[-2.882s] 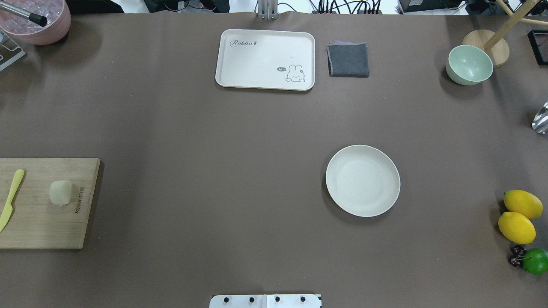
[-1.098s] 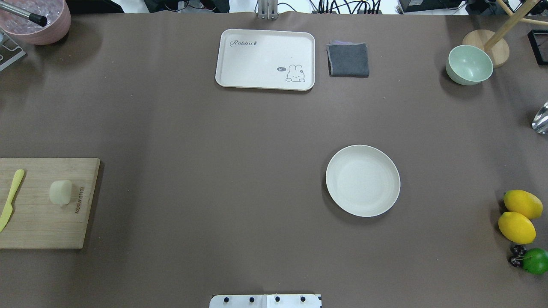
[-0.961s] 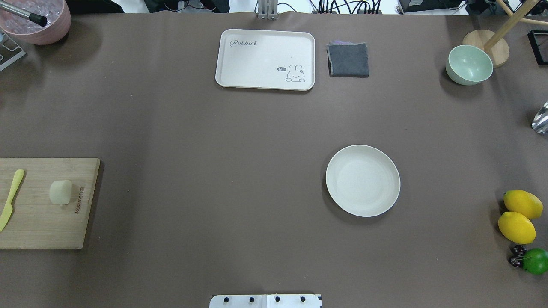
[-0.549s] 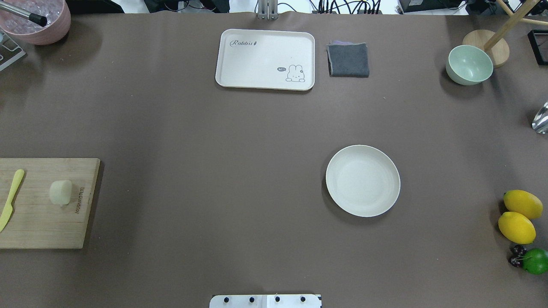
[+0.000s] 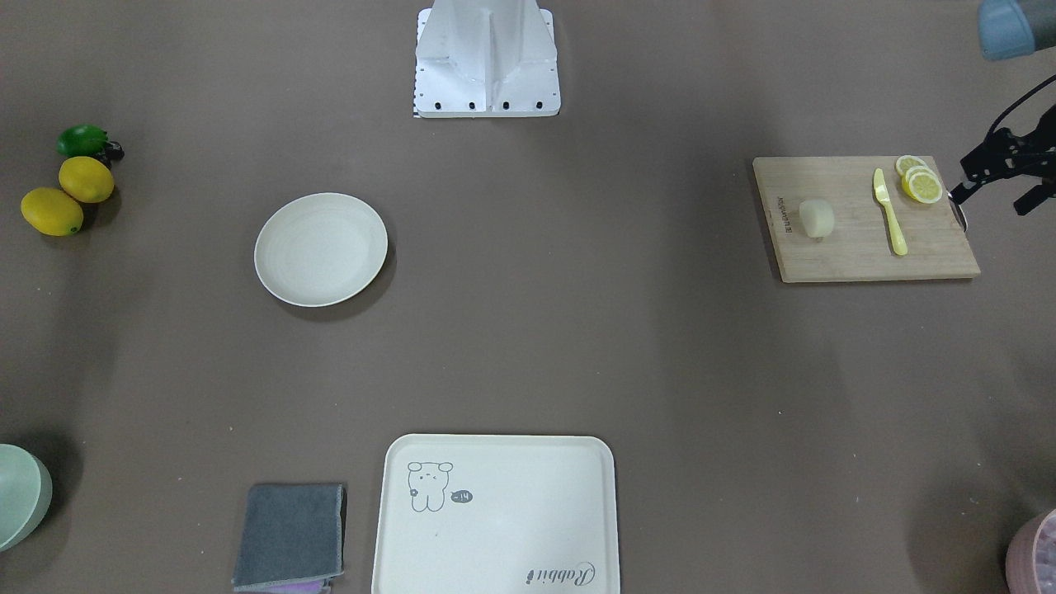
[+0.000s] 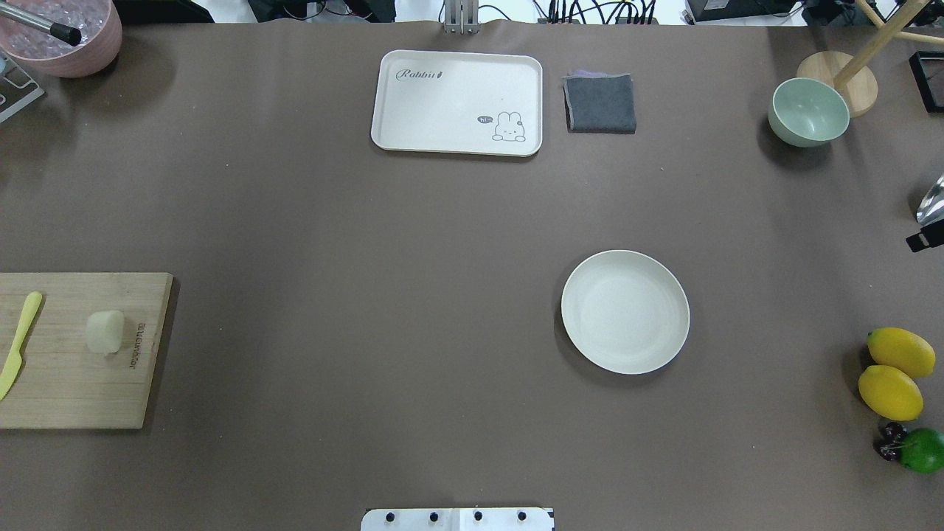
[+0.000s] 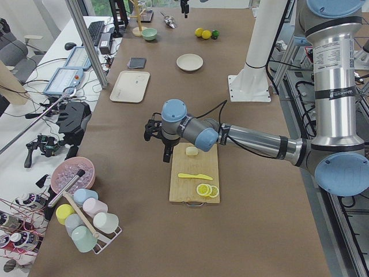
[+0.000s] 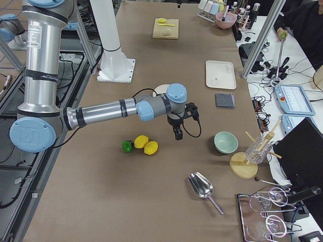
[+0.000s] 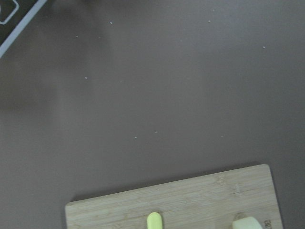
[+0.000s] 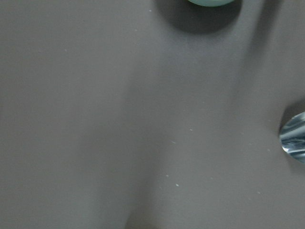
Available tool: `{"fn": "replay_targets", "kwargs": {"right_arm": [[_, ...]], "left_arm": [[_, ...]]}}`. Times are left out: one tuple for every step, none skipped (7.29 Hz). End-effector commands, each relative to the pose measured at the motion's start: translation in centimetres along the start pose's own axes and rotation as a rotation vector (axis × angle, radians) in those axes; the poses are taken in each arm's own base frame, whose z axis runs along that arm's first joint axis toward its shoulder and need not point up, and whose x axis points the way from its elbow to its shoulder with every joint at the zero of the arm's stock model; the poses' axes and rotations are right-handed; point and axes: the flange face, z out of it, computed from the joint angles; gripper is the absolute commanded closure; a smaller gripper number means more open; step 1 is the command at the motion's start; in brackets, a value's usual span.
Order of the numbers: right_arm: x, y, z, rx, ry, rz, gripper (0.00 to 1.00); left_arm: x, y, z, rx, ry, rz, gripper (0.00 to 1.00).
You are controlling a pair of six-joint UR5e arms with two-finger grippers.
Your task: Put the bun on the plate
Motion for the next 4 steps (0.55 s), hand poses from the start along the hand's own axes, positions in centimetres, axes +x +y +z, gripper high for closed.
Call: {"fn": "replay_targets", "kwargs": {"right_arm": [[-7.3,-0.8,3.8,0.003,-0.054,0.098,0.0],[-11.3,-1.6,5.0,-0.02,-0.084,0.155,0.01],[-15.8,-2.3,6.8,-0.035,-0.091,0.191,0.04],[-19.4,-2.4,8.6,-0.034,-0.078,0.196,0.09]], "left_arm": [[3.2,0.8,2.7,-0.026,0.041,-0.081,0.03],[4.1,1.0,3.5,-0.038,0.04,-0.118,0.03],[5.2,1.1,4.7,-0.029,0.005,-0.124,0.03],[6.3,1.5,6.0,-0.027,-0.007,-0.125,0.03]]}}
